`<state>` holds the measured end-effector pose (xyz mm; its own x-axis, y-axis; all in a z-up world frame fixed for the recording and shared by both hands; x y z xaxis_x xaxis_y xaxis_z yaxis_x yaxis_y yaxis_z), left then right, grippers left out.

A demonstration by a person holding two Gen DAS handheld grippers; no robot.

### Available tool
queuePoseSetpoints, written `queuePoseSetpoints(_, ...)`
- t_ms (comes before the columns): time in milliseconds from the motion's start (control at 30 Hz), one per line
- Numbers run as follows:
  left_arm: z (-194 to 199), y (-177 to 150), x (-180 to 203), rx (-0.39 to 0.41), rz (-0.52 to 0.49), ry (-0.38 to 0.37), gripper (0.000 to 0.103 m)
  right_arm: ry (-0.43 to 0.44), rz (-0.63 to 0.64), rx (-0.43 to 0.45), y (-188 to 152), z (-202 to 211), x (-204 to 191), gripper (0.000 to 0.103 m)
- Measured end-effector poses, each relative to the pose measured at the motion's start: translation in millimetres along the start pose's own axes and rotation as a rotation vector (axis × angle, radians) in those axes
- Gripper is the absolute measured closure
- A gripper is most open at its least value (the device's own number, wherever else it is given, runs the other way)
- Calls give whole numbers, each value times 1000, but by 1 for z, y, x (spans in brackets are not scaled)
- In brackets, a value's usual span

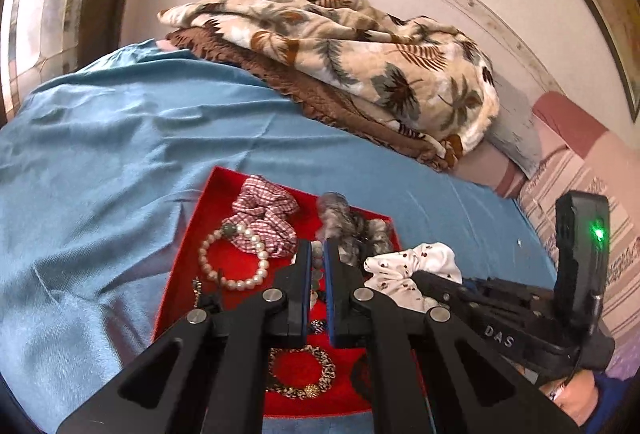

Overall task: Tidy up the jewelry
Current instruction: 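Lower pearl bracelet and white scrunchie into the red tray with both tools, then press items into the tray and open both tools to release them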

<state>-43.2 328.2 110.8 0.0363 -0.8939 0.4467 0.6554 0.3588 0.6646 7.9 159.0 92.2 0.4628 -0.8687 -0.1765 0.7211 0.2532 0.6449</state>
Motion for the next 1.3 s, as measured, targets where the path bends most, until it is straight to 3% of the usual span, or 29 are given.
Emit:
queuePoseSetpoints(300, -1, -7, 11, 9, -68, 64, 97, -19, -47, -10, -1, -3, 11, 88)
queuePoseSetpoints(833, -5, -9, 5, -3, -60, 80, 97, 1, 35, 20, 24, -9, -18, 88)
queuePoseSetpoints(1300, -13, -10, -1, -33, -41, 99, 97, 8, 36, 9, 31, -16, -20, 88)
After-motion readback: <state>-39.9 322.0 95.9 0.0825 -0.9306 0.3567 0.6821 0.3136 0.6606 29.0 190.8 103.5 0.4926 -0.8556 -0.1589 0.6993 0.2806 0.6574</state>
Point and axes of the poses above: each gripper's, at about its wrist camera, not at the fingertips, and z roughly against the way its jaws point, x to its right, y to its top, the point moved 2 cm from there along -z, roughly the way its jaws point, and after that the axes turned 8 degrees about z, right-handed, at the moved point
